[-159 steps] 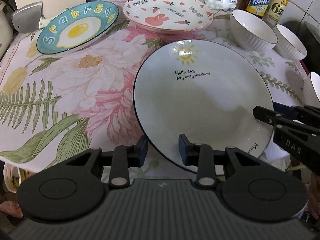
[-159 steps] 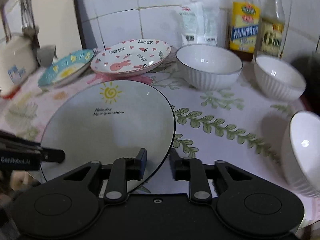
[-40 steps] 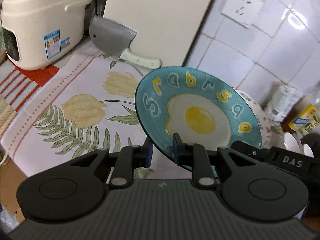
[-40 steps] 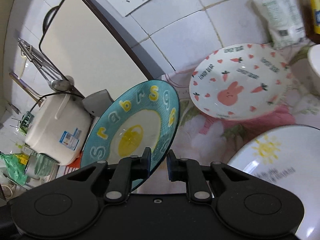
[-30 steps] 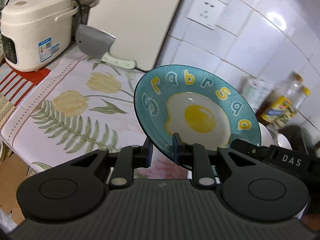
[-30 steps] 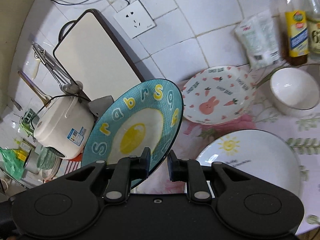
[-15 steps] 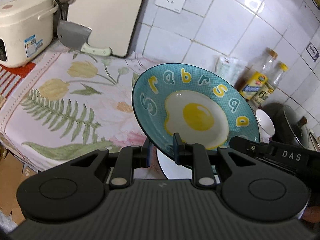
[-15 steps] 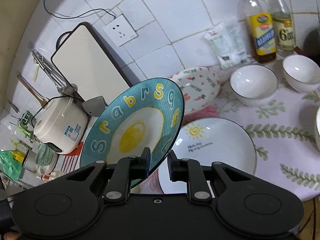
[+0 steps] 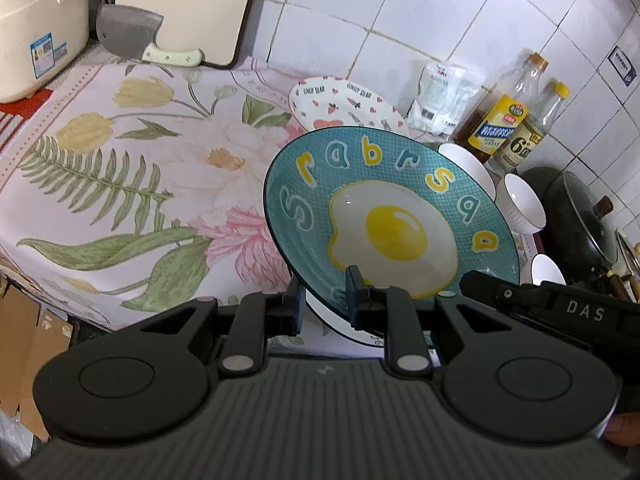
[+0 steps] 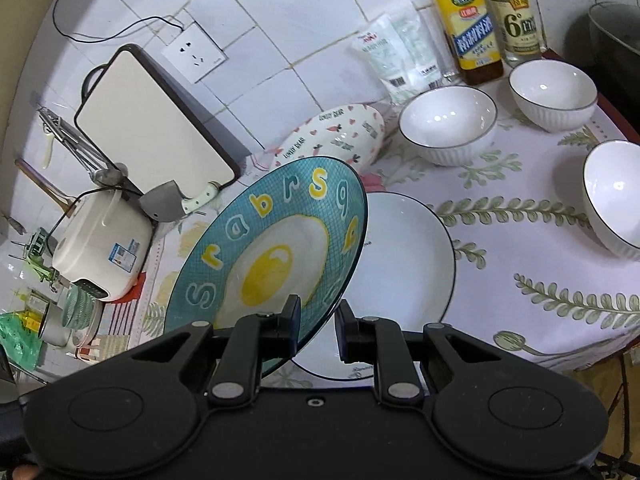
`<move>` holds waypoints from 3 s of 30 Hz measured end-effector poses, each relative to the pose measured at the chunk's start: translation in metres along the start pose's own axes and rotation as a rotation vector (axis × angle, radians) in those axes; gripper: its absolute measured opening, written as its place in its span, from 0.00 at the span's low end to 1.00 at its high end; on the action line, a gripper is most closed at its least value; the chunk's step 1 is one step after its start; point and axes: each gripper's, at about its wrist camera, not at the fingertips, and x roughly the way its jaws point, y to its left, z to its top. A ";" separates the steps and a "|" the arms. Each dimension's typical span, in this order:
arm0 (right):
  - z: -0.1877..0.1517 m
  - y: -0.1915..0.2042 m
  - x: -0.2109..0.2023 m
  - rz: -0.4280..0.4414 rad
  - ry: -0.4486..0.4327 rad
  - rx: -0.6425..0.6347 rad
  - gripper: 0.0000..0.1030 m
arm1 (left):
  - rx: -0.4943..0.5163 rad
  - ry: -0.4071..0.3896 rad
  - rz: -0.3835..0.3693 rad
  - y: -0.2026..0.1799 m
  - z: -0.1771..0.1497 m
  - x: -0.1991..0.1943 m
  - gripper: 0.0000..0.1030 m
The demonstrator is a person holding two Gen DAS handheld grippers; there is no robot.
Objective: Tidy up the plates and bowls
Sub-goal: 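Lift the blue egg plate with both grippers over the white sun plate, then lower the blue egg plate onto the white sun plate and open both grippers, then move both grippers to the bunny plate and close on its rim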
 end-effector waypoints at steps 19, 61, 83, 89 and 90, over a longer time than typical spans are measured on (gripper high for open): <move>-0.011 -0.042 0.032 -0.049 0.078 0.054 0.22 | -0.013 0.105 0.009 -0.001 -0.021 0.052 0.18; -0.021 -0.027 0.062 -0.298 0.036 -0.271 0.32 | -0.073 0.290 0.031 -0.002 -0.007 0.094 0.20; 0.021 -0.005 -0.007 -0.066 -0.099 -0.279 0.29 | 0.130 0.168 0.052 -0.014 0.033 0.029 0.19; 0.045 0.009 -0.023 0.034 -0.159 -0.314 0.32 | 0.189 0.058 0.035 -0.014 0.065 -0.001 0.23; 0.049 0.009 -0.023 0.047 -0.162 -0.317 0.33 | 0.200 0.038 0.035 -0.015 0.070 -0.005 0.24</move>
